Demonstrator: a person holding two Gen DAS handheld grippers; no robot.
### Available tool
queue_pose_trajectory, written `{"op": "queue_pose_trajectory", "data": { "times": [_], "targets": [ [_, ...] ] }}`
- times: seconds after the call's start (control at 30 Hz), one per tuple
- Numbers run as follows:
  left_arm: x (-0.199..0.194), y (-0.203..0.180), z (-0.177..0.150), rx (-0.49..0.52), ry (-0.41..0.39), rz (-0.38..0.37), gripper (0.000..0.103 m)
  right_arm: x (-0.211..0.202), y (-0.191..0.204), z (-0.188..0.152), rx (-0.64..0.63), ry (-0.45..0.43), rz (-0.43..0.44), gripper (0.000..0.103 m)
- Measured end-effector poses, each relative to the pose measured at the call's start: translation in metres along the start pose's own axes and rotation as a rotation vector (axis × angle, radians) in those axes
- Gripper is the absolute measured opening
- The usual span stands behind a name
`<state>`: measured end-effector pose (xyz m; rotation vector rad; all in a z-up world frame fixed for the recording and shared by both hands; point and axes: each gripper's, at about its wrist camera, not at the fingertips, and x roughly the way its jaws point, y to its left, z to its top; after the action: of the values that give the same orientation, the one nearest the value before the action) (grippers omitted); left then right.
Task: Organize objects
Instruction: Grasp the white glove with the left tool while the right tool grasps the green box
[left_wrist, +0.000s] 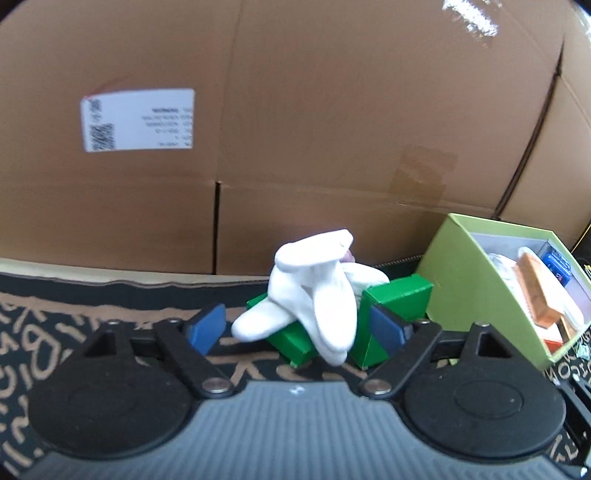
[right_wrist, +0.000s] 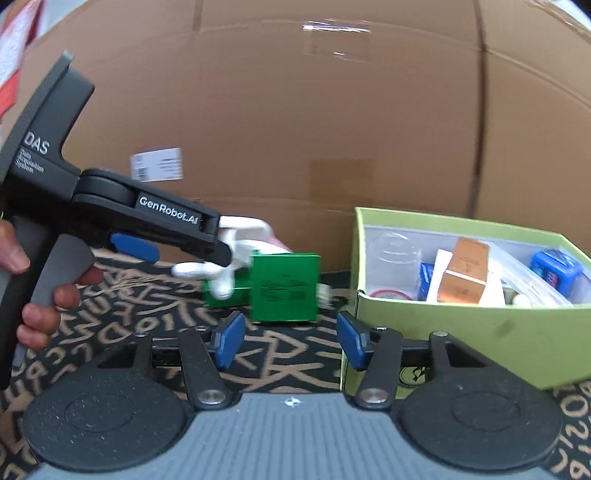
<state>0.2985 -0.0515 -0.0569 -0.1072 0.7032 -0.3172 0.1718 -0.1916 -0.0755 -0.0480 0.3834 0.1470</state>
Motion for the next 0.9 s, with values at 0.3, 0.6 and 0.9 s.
{"op": "queue_pose_trajectory", "data": {
  "times": [0.3, 0.6, 0.9],
  "targets": [
    [-0.010, 0.028, -0.009, 0.019, 0.062, -0.073, 0.017, 0.017, 0.027, 0.010, -0.045, 0.016, 0.026, 0.073],
    [-0.069, 0.077, -0.047, 0.062, 0.159, -0.033, 0.018, 0.078, 0.047, 0.031, -0.161, 0.051, -0.054, 0.080],
    [-0.087, 0.080, -0.051, 0.094, 0.093, 0.012, 0.064, 0.104, 0.037, 0.031, -0.133, 0.115, -0.032, 0.063]
  ]
}}
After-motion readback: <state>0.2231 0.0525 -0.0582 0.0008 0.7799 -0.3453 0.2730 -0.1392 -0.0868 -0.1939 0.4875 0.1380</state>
